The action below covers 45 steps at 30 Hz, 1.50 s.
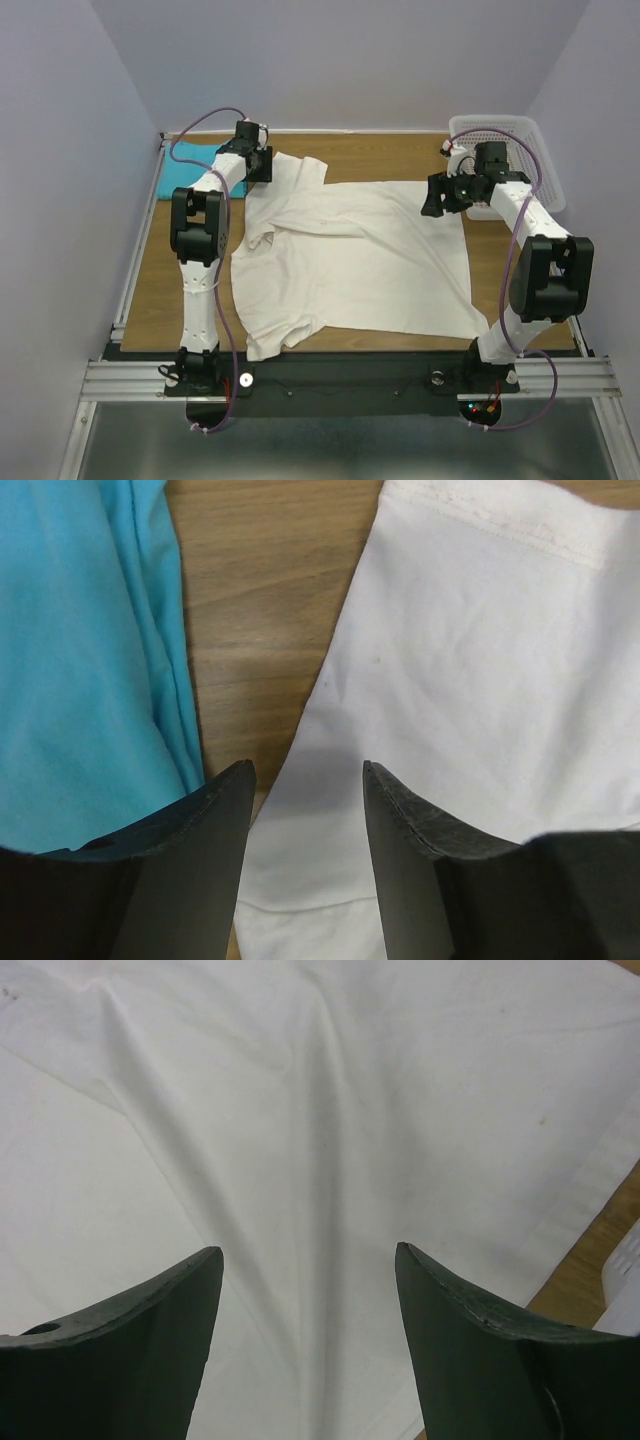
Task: Fold and stack the t-shirts
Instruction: Flatten the tshirt out
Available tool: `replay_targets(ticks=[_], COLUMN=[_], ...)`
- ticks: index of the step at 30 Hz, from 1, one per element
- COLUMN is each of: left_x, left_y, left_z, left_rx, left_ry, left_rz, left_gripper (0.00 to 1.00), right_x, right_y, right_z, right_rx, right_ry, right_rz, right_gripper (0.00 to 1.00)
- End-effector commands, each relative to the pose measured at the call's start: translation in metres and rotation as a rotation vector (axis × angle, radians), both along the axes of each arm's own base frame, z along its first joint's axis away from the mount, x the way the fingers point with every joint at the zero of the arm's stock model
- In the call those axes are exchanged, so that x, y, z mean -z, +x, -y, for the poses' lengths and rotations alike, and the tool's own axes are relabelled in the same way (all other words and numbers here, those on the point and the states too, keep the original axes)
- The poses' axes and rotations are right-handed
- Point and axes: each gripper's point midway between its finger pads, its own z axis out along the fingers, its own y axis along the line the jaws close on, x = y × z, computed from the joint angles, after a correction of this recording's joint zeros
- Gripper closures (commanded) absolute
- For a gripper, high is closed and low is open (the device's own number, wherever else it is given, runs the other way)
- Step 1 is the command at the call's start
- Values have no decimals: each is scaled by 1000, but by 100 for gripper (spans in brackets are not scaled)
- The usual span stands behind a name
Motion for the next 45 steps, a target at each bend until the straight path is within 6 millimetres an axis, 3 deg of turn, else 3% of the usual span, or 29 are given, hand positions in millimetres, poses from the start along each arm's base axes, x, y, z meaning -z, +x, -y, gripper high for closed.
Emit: replay_targets(ticks=[1, 7, 13, 21, 25, 30, 31, 33, 39, 45], left_x=[-1, 7, -6, -46, -42, -51, -45, -55, -43, -17], left_y=[-5, -5, 13, 50, 67, 89, 93, 103, 117, 108], left_z=[-2, -7, 5, 28, 35, 42, 43, 48, 53, 54], left_rx=[17, 2, 21, 13, -29, -64, -81, -78, -129, -122], left_ry=[11, 28, -45, -284, -390, -476, -496, -539, -619, -581], left_rz=[-28, -38, -13, 122, 158, 232, 226, 250, 242, 182], left_gripper=[42, 41, 41, 39, 39, 39, 39, 39, 41, 44], right_x=[-17, -17, -16, -19, -20, -18, -18, -18, -18, -15], right_y=[7, 7, 6, 10, 12, 14, 14, 15, 16, 17], right_z=[3, 3, 4, 2, 0, -1, -1, -2, -4, -3], right_rx=[7, 7, 8, 2, 4, 1, 1, 0, 3, 5], right_ry=[16, 22, 20, 41, 56, 64, 63, 69, 83, 87], right_rz=[74, 73, 72, 75, 75, 72, 74, 73, 72, 70], right_gripper=[25, 25, 25, 25, 25, 25, 25, 25, 25, 25])
